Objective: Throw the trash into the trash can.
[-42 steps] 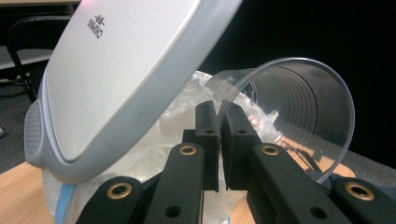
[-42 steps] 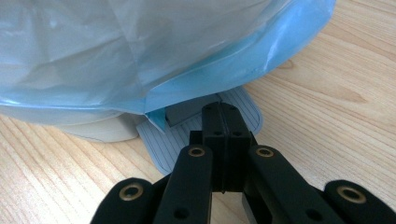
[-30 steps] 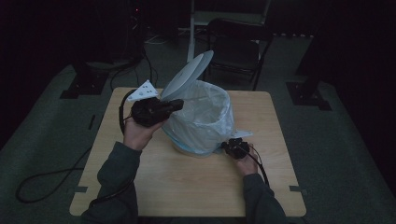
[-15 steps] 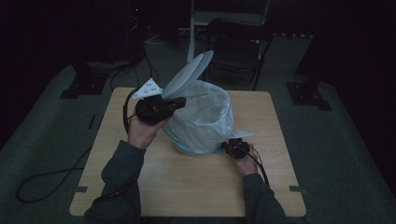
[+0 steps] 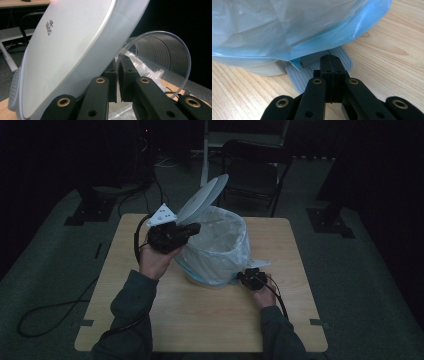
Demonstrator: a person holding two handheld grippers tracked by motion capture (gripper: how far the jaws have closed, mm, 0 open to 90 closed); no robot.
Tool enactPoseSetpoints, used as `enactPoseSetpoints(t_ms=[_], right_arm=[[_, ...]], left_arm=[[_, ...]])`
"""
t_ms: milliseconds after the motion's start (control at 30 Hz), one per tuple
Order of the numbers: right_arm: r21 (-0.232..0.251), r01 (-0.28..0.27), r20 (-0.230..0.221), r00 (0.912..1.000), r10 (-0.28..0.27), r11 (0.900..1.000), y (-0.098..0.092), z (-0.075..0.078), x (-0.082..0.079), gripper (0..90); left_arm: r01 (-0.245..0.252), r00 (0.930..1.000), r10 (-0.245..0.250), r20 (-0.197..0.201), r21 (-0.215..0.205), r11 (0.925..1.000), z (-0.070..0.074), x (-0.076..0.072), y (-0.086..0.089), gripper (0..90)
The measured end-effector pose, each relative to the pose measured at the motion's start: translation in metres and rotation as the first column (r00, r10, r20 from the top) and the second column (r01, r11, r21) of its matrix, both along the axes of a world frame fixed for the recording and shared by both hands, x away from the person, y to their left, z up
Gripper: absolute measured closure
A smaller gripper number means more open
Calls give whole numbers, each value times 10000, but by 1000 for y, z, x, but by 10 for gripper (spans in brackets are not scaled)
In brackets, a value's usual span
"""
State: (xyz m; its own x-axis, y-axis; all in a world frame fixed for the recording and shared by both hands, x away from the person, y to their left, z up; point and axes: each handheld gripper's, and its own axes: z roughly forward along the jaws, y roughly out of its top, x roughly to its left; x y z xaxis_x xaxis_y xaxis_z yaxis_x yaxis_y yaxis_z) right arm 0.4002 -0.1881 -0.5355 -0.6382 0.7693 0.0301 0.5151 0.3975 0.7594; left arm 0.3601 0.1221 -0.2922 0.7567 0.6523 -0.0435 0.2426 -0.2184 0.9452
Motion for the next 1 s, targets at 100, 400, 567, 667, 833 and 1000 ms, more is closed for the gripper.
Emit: enactPoseSetpoints(t_ms=[100,400,567,667,833,1000], right_arm=[[-1,11,6,10000,-11,10000,0,0,0,900],[13,10,12,10000,-10,10000,0,0,0,900],[31,23,17,10000,-23,10000,0,0,-1,900],[25,17,22,10000,-17,10000,0,0,-1,900],[17,22,29,10000,-22,10000,0,0,-1,900],[38,28,28,10000,-29,10000,0,0,-1,900]], left_arm=[[-84,10000,84,-41,49,10000,-1,0,0,868],[-350,9994,350,14,149,9993,-1,0,-1,868],[-424,9991,423,29,166,9990,-1,0,-1,868],[-427,9991,427,14,134,9990,-1,0,-1,868],[-427,9991,427,20,102,9990,-1,-1,-2,868],[-234,9997,234,43,55,9997,-1,-2,-3,772]])
